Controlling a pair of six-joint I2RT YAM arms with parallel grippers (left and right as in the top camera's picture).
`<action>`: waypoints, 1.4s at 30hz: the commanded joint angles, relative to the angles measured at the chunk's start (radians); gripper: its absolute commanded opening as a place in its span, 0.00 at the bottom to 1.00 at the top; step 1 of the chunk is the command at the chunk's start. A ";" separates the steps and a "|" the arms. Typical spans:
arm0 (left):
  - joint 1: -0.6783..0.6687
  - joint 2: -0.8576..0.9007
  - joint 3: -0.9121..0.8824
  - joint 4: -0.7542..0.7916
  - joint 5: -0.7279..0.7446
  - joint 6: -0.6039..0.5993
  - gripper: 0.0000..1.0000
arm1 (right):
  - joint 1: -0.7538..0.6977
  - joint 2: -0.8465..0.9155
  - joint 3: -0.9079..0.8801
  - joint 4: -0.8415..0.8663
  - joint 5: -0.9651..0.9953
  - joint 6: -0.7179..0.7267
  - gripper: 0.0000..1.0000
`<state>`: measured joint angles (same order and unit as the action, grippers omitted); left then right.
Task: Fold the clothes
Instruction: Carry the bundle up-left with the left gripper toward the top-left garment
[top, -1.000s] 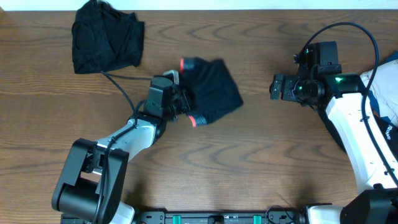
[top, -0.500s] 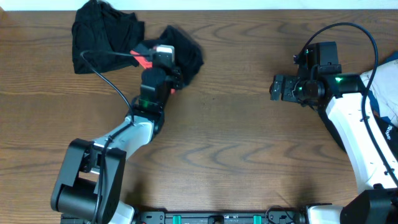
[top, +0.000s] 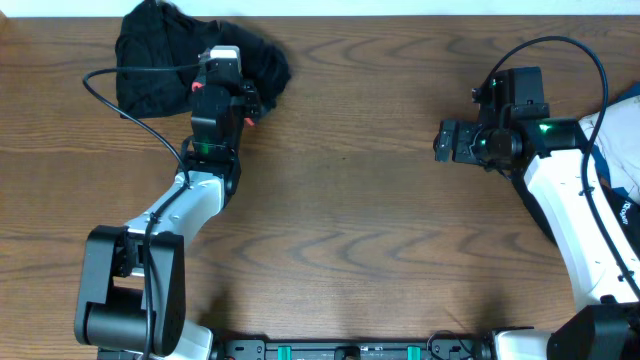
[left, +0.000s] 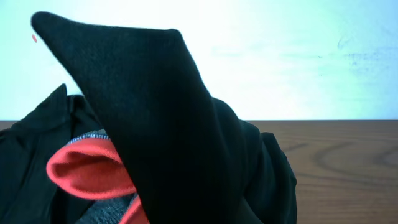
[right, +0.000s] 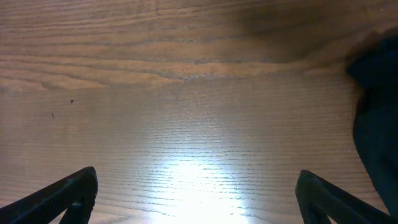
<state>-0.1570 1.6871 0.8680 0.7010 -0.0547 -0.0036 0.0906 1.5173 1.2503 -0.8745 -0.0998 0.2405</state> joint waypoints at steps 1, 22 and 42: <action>0.005 -0.015 0.078 0.019 0.031 -0.008 0.06 | -0.005 -0.018 0.023 -0.001 0.006 -0.013 0.99; 0.158 0.064 0.430 -0.071 -0.084 0.003 0.06 | -0.005 -0.018 0.023 0.010 0.006 -0.014 0.99; 0.213 0.391 0.430 -0.023 -0.329 -0.142 0.06 | -0.005 -0.018 0.023 0.013 0.006 -0.014 0.99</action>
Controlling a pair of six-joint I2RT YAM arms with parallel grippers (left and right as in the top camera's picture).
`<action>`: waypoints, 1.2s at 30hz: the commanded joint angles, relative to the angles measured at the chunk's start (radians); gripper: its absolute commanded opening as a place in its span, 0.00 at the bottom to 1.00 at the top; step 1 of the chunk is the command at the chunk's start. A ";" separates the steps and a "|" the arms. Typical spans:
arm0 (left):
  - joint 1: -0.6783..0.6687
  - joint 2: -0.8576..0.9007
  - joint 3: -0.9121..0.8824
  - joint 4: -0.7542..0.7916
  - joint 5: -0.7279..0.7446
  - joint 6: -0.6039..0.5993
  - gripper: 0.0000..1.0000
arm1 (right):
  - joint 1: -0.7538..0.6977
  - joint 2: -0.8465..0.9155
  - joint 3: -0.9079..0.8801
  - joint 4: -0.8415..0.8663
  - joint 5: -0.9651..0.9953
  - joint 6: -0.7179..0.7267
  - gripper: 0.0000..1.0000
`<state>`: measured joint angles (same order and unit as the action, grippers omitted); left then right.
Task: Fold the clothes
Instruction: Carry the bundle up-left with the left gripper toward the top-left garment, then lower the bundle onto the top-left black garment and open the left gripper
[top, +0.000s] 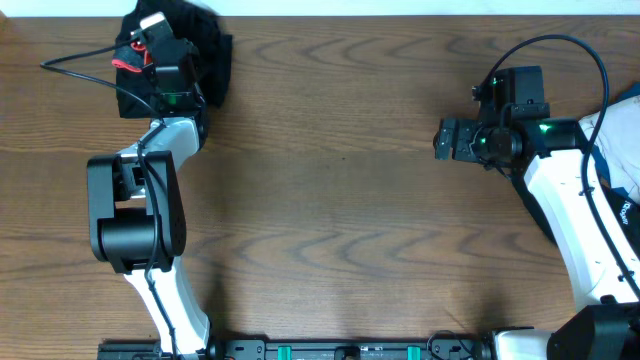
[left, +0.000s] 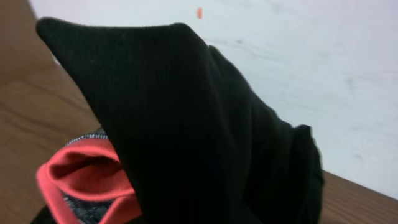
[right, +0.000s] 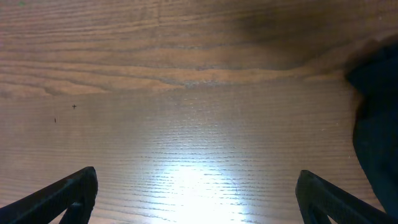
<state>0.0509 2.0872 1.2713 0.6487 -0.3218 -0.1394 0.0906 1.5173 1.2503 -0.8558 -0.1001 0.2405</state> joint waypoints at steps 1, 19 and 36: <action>0.005 -0.015 0.027 0.047 -0.062 0.017 0.06 | -0.005 -0.018 0.022 -0.006 0.007 -0.014 0.99; -0.069 -0.312 0.036 0.064 -0.117 0.208 0.06 | -0.005 -0.018 0.022 -0.013 0.006 -0.014 0.99; -0.103 -0.356 0.036 0.023 -0.333 0.267 0.06 | -0.005 -0.018 0.022 -0.026 0.006 -0.033 0.99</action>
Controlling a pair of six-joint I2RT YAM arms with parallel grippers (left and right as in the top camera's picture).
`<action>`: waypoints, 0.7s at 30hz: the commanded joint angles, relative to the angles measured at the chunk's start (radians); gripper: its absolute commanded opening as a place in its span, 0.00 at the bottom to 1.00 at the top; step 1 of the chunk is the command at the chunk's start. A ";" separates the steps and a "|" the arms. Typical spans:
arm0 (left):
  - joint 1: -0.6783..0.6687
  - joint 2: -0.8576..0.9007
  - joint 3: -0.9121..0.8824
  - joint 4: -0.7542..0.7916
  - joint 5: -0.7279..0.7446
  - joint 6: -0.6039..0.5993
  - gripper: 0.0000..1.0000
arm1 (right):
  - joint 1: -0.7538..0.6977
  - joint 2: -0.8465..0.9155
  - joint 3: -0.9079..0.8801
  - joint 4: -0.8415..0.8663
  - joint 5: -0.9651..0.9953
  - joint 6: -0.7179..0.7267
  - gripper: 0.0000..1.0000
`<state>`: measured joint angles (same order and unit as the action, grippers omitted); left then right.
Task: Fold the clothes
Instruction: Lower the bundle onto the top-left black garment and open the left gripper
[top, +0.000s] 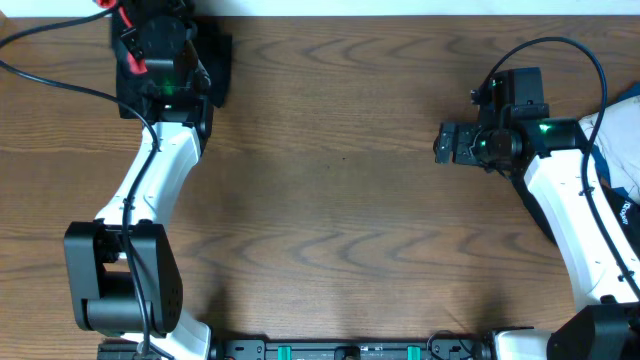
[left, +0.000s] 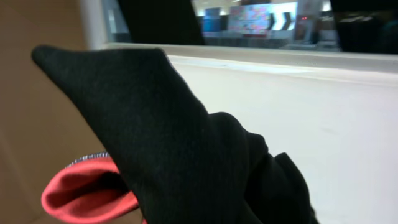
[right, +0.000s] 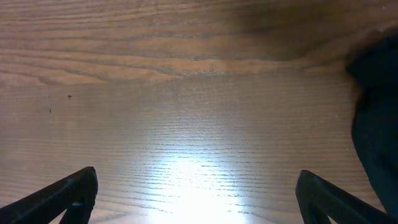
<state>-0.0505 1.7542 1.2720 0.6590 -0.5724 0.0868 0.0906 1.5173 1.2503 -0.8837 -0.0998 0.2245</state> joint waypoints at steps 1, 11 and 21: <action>-0.002 -0.023 0.035 0.010 -0.086 0.040 0.06 | -0.005 -0.018 0.022 0.002 0.006 -0.017 0.99; -0.048 -0.072 0.035 -0.092 -0.095 0.023 0.06 | -0.005 -0.018 0.022 0.002 0.006 -0.017 0.99; -0.038 -0.089 0.035 -0.180 -0.094 -0.130 0.06 | -0.005 -0.018 0.022 0.001 0.006 -0.017 0.99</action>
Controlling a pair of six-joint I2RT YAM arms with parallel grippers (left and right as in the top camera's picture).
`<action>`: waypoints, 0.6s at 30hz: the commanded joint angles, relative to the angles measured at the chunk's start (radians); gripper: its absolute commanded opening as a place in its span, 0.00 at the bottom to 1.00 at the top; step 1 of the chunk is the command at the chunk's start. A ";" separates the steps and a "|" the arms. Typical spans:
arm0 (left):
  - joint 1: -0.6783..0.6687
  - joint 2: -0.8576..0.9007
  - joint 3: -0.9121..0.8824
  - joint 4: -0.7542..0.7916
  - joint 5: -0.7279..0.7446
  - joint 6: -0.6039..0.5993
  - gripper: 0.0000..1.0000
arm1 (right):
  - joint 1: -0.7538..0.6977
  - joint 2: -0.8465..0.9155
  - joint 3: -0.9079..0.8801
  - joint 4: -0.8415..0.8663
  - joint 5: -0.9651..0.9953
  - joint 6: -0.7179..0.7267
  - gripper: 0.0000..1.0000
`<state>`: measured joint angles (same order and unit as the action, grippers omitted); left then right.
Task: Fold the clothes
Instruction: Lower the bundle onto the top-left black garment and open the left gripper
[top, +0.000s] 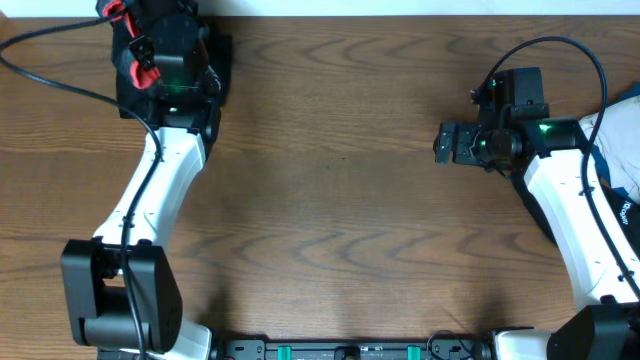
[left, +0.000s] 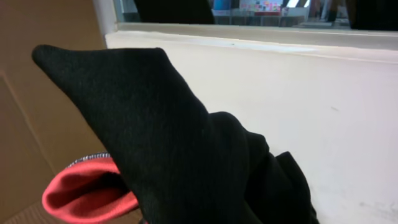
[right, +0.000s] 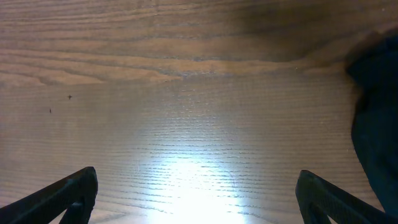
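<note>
A black garment (top: 218, 62) with a red lining (left: 81, 186) is bunched at the table's far left corner. My left gripper (top: 152, 28) is over it, shut on a fold of it. In the left wrist view the black cloth (left: 186, 149) drapes over the fingers and hides them, with a wall and window behind. My right gripper (top: 447, 141) hovers over bare wood right of centre. It is open, and its fingertips (right: 74, 193) are far apart with nothing between them.
The wooden table (top: 340, 200) ends at a white wall along the far edge. Blue and white clothes (top: 622, 150) lie at the right edge beside the right arm. A dark blue cloth (right: 376, 124) shows at the right of the right wrist view. A black cable (top: 60, 75) trails left of the left arm.
The left wrist has shifted slightly, so the wall and window sit a little differently behind the held cloth. The garment stays gripped at the far left corner. The right arm has not moved.
The black garment first lay spread at the far left, with my left gripper holding a fold at its right side. Then gripper and garment were bunched in the far left corner. Afterwards the left wrist faced the wall and window, cloth still held. The right gripper stayed open throughout.
</note>
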<state>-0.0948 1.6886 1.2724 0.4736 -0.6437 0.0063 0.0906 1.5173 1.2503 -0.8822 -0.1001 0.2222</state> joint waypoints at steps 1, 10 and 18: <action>0.007 -0.024 0.035 0.006 -0.023 -0.050 0.06 | -0.005 -0.018 0.022 -0.001 0.006 -0.015 0.99; 0.058 0.001 0.035 -0.029 0.059 -0.151 0.06 | -0.005 -0.018 0.022 -0.001 0.006 -0.014 0.99; 0.107 0.103 0.035 -0.035 0.138 -0.228 0.06 | -0.005 -0.018 0.022 -0.001 0.006 -0.014 0.99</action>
<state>-0.0013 1.7412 1.2724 0.4271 -0.5610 -0.1745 0.0906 1.5173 1.2503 -0.8822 -0.0998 0.2222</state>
